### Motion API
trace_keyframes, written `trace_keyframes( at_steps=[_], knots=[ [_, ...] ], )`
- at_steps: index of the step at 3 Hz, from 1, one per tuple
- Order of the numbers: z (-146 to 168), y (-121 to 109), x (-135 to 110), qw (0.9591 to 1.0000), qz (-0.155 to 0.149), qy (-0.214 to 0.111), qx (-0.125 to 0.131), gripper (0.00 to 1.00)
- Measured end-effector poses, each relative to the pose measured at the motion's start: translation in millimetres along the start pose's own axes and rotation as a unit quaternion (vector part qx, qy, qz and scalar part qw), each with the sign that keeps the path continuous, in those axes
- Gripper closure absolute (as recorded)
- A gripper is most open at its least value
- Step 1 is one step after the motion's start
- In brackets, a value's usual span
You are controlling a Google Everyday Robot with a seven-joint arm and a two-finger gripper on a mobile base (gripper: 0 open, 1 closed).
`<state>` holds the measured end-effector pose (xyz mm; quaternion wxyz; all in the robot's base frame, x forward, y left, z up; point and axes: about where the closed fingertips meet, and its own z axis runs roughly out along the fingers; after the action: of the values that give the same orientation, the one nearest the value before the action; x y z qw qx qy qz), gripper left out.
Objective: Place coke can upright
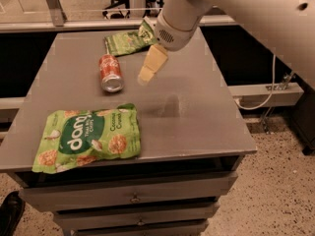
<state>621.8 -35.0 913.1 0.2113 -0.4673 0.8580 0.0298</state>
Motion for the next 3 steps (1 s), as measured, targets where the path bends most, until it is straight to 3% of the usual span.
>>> trace_keyframes(
  at_steps=[1,2,3],
  knots=[
    [41.6,-0.6,-61.9,0.9987,0.044,-0.02,-0.019,0.0],
    [56.6,4.2,-110.7,0.9951,0.077,-0.046,-0.042,0.0],
    [63.2,9.2,-139.6,0.9913,0.096,-0.063,-0.064,0.0]
  ],
)
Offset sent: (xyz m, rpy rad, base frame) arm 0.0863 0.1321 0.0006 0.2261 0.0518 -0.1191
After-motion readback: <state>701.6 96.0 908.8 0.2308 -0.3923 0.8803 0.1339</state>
